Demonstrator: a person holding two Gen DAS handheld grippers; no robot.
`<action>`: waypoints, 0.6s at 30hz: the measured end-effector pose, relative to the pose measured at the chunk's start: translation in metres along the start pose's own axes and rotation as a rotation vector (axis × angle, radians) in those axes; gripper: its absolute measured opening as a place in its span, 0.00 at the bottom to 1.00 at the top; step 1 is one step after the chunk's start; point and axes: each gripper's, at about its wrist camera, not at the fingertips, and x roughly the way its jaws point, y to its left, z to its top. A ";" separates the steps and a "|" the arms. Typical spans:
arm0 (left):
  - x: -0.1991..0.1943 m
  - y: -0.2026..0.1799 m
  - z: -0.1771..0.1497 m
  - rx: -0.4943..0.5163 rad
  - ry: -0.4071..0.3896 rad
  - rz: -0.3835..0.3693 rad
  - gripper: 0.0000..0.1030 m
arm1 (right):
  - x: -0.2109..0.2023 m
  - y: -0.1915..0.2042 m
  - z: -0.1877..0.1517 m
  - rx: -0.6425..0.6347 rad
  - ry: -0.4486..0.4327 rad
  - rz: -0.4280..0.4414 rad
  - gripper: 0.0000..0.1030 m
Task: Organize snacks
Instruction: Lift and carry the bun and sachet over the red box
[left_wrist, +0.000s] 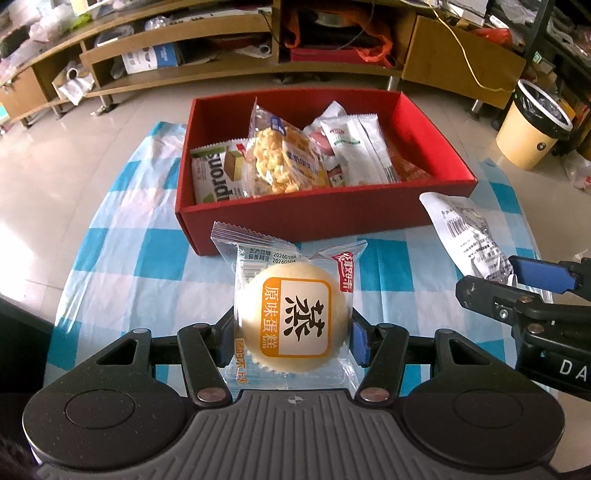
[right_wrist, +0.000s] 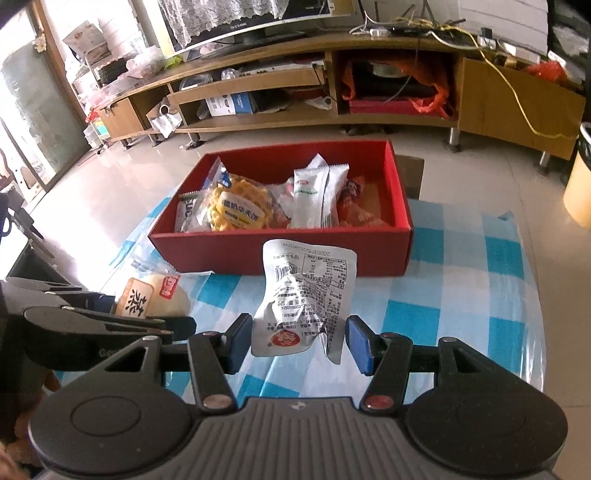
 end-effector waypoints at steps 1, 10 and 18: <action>-0.001 0.000 0.001 -0.002 -0.004 0.000 0.63 | 0.000 0.001 0.002 -0.002 -0.005 -0.001 0.51; -0.006 -0.001 0.018 -0.022 -0.038 0.001 0.63 | -0.005 0.007 0.017 -0.028 -0.050 -0.020 0.51; -0.008 -0.006 0.034 -0.028 -0.071 0.002 0.63 | -0.005 0.005 0.032 -0.039 -0.081 -0.035 0.51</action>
